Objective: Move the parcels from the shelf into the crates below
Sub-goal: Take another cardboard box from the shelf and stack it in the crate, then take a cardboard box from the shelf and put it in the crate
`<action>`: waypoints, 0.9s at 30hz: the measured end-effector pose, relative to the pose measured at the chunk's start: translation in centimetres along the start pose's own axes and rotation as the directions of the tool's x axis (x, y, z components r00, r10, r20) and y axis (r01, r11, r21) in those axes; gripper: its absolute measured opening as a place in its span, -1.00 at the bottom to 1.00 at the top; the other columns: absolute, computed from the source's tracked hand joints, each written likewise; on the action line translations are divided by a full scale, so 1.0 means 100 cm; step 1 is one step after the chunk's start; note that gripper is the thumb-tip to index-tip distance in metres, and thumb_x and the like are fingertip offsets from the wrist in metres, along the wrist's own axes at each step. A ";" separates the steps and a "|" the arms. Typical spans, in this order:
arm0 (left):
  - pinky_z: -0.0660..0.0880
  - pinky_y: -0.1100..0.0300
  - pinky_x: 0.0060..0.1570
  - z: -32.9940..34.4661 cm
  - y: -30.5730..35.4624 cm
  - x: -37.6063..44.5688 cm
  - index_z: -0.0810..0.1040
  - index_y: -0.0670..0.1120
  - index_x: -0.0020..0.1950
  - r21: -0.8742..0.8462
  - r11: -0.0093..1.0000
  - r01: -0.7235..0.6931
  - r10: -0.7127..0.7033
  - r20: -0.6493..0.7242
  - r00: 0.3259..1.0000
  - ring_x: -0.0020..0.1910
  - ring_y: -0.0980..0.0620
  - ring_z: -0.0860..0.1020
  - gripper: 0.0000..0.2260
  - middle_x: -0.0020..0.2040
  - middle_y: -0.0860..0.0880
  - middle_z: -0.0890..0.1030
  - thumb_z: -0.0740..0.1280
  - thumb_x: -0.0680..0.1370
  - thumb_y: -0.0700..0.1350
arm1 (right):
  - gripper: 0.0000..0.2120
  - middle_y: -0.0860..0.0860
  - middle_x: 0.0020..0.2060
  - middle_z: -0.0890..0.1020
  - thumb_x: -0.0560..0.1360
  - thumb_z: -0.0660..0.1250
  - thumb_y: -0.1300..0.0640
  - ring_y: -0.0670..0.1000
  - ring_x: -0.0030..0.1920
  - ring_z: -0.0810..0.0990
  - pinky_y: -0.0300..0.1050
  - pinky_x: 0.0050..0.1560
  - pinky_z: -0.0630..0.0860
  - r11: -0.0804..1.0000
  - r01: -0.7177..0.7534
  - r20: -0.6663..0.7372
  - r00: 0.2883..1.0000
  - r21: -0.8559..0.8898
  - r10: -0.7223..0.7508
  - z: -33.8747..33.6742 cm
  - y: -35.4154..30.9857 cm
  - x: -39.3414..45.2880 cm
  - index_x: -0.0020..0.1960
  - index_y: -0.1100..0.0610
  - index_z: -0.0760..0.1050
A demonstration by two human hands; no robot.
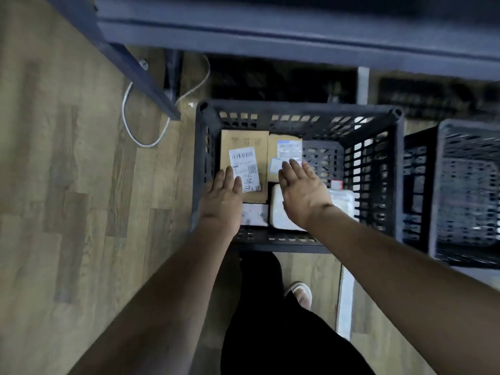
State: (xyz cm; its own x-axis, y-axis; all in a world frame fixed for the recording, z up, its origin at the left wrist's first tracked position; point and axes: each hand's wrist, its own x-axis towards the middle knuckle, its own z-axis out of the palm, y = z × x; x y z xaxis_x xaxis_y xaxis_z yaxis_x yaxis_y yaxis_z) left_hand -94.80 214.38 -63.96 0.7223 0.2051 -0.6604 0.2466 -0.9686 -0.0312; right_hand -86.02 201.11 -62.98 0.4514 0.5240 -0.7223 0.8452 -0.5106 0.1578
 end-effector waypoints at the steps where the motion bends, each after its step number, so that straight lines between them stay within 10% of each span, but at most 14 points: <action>1: -0.12 0.04 0.49 -0.020 -0.002 -0.010 -0.10 -0.11 0.55 -0.012 1.000 0.006 -0.006 -0.008 1.000 0.53 -0.11 -0.13 -0.38 0.55 -0.14 -0.17 0.19 0.60 -0.14 | -0.39 0.19 0.53 -0.09 0.61 0.05 0.11 0.17 0.53 -0.15 0.06 0.48 -0.23 1.000 -0.018 -0.018 1.000 0.006 0.018 -0.015 0.006 -0.013 0.54 0.27 -0.16; 12: -0.09 -0.02 0.47 -0.244 -0.021 -0.166 0.04 -0.10 0.52 0.020 0.997 0.072 -0.063 -0.291 0.955 0.51 -0.16 -0.06 -0.41 0.54 -0.18 -0.06 0.22 0.54 -0.17 | -0.44 0.17 0.44 0.20 0.58 0.12 0.12 0.17 0.50 0.06 0.05 0.52 -0.12 0.979 -0.107 -0.249 0.957 0.176 0.150 -0.186 0.063 -0.182 0.51 0.24 0.04; 18: 0.24 0.08 0.23 -0.315 0.001 -0.253 0.43 -0.07 0.27 -0.087 0.996 -0.009 -0.044 -0.585 0.809 0.29 -0.07 0.35 -0.73 0.28 -0.05 0.42 0.16 0.58 -0.10 | -0.44 0.14 0.37 0.32 0.57 0.15 0.04 0.16 0.40 0.23 0.04 0.48 0.01 0.941 -0.087 -0.415 0.882 0.326 0.225 -0.238 0.094 -0.289 0.49 0.20 0.09; 27: 0.42 -0.02 0.01 -0.414 0.048 -0.325 0.58 -0.15 0.15 -0.212 0.959 -0.187 -0.080 -0.839 0.538 0.08 -0.15 0.53 -0.77 0.10 -0.09 0.59 0.34 0.51 -0.14 | -0.53 0.11 0.28 0.43 0.54 0.21 0.06 0.15 0.30 0.38 0.02 0.32 0.25 0.886 -0.086 -0.650 0.647 0.456 0.398 -0.297 0.143 -0.392 0.40 0.19 0.29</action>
State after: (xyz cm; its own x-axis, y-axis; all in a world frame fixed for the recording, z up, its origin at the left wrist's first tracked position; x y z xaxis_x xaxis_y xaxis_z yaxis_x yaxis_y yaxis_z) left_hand -90.38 208.83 -11.60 0.9110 0.3059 0.2766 0.2381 -0.9377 0.2529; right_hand -83.14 193.47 -12.41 0.8143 0.5794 0.0333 0.5794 -0.8082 -0.1055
